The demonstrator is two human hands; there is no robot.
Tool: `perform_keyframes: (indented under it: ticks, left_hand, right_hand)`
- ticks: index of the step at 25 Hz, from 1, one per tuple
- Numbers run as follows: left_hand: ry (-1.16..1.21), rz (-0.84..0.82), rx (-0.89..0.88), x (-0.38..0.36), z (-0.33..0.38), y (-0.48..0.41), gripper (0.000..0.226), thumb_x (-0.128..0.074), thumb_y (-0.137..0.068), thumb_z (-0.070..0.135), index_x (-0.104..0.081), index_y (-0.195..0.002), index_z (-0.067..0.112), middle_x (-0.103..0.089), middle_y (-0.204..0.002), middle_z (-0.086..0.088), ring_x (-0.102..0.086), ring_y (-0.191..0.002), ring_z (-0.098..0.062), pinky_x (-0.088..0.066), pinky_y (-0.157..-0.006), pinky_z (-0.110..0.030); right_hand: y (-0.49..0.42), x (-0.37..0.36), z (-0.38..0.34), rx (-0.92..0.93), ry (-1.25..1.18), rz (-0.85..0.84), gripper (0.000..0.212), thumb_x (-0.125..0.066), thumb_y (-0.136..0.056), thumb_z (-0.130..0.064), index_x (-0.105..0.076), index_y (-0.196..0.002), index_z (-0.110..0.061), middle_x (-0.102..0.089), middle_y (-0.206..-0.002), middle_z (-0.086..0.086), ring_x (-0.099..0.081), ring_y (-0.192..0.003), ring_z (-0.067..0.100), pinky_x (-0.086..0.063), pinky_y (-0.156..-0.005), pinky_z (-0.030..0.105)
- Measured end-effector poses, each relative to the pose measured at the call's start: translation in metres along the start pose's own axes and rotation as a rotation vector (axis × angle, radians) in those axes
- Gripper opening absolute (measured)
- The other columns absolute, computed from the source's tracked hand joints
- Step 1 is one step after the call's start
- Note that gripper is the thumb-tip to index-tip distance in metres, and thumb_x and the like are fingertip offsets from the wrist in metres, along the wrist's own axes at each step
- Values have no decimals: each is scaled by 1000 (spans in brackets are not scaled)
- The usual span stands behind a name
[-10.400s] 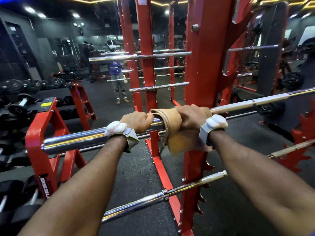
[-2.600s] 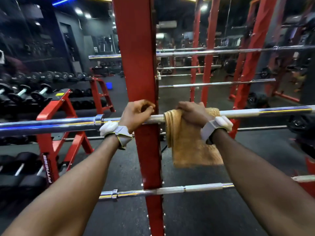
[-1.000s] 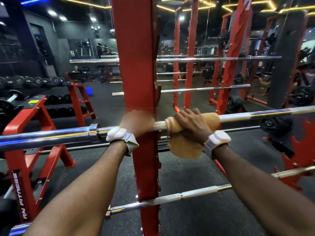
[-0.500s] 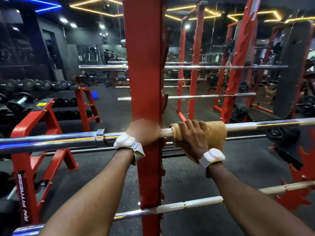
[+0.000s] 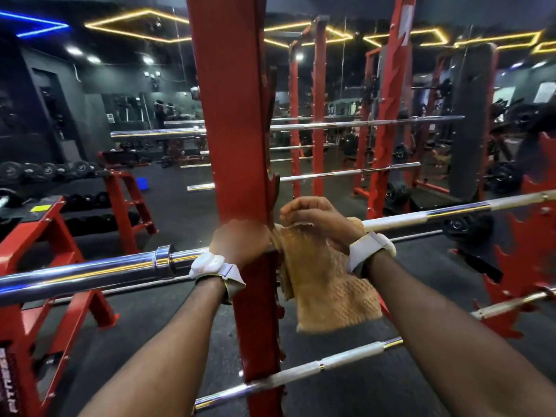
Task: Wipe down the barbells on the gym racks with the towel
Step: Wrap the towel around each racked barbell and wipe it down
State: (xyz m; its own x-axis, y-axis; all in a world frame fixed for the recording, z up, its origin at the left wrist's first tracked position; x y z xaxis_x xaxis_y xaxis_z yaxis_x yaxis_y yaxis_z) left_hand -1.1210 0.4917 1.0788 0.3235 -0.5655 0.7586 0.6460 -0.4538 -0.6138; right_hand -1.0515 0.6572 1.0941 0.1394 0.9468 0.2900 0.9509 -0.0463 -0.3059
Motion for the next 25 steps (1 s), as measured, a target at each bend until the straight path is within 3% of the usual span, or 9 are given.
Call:
perform_keyframes:
  ticks: [1, 4, 5, 9, 12, 16, 18, 23, 25]
  left_hand:
    - [17, 25, 4, 1, 0, 1, 37, -45, -85, 54, -62, -79, 22, -69, -75, -7, -66, -80, -35, -47, -60, -34]
    - [84, 95, 20, 6, -3, 1, 33, -49, -87, 51, -64, -86, 22, -69, -75, -6, -66, -79, -35, -50, -60, -34]
    - [131, 127, 20, 8, -5, 2, 33, -48, -88, 50, -65, -87, 22, -70, -76, -5, -66, -79, -34, -51, -60, -34]
    - [194, 211, -94, 14, -2, 4, 37, -43, -90, 50, -66, -89, 22, -71, -76, -3, -67, -75, -33, -52, -58, -38]
    - [140, 217, -169, 13, 7, 7, 30, -47, -93, 46, -67, -93, 24, -71, -75, -1, -68, -73, -29, -50, -55, -34]
    - [134, 215, -292, 13, 28, 7, 26, -45, -94, 42, -66, -97, 28, -71, -82, 4, -68, -75, -18, -50, -59, -33]
    - [138, 212, -343, 8, 57, 4, 20, -48, -94, 36, -65, -96, 27, -70, -85, 8, -65, -77, -14, -50, -63, -33]
    - [-18, 14, -359, -36, 109, -18, 30, -42, -90, 45, -65, -96, 26, -69, -88, 8, -65, -82, -14, -50, -63, -30]
    - [-36, -30, -209, -40, 95, -25, 33, -43, -87, 46, -67, -86, 24, -69, -77, 5, -64, -71, -17, -45, -57, -28]
  right_hand:
    - [-2, 0, -1, 0, 84, 54, 19, -58, -95, -1, -67, -112, 1, -70, -99, 10, -66, -94, 18, -52, -83, 28]
    - [-5, -24, 15, -7, 1069, 201, 32, -37, -99, -38, -65, -97, -22, -72, -101, -1, -65, -98, 19, -36, -84, 36]
    - [-3, -32, 17, 23, 1223, 270, 39, -27, -95, -44, -61, -89, -25, -73, -97, -2, -65, -95, 21, -34, -84, 38]
    - [-1, -35, 15, 193, 1253, 411, 37, -22, -93, -45, -48, -72, -28, -72, -80, 1, -66, -77, 25, -39, -78, 41]
    - [-1, -34, 18, 242, 1268, 363, 45, -22, -95, -44, -55, -72, -24, -73, -78, 3, -66, -73, 28, -41, -74, 41]
    - [-1, -26, 15, 326, 1281, 341, 55, -19, -96, -45, -64, -79, -20, -73, -76, 4, -68, -72, 28, -46, -82, 44]
    - [6, -7, 18, 395, 1293, 334, 51, -23, -97, -43, -65, -79, -20, -71, -73, 4, -67, -68, 29, -47, -75, 42]
    - [27, 82, 43, 435, 1270, 328, 45, -28, -99, -43, -60, -78, -21, -70, -74, 3, -64, -67, 29, -48, -75, 44]
    - [34, 108, 50, 446, 1269, 356, 45, -26, -100, -43, -59, -77, -22, -70, -75, 3, -63, -66, 28, -45, -69, 40]
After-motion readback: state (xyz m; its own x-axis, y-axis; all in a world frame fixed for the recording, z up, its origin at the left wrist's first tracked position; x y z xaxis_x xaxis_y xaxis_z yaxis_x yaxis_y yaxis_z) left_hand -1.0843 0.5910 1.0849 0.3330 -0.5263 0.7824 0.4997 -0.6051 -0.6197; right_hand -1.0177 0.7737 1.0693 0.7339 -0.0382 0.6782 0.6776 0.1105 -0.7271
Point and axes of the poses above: each hand's wrist, its own y-axis away from the middle knuckle, its own x-axis out of the back of the hand, z = x × y, the point moved 6 cm from there along -y, towards the middle knuckle
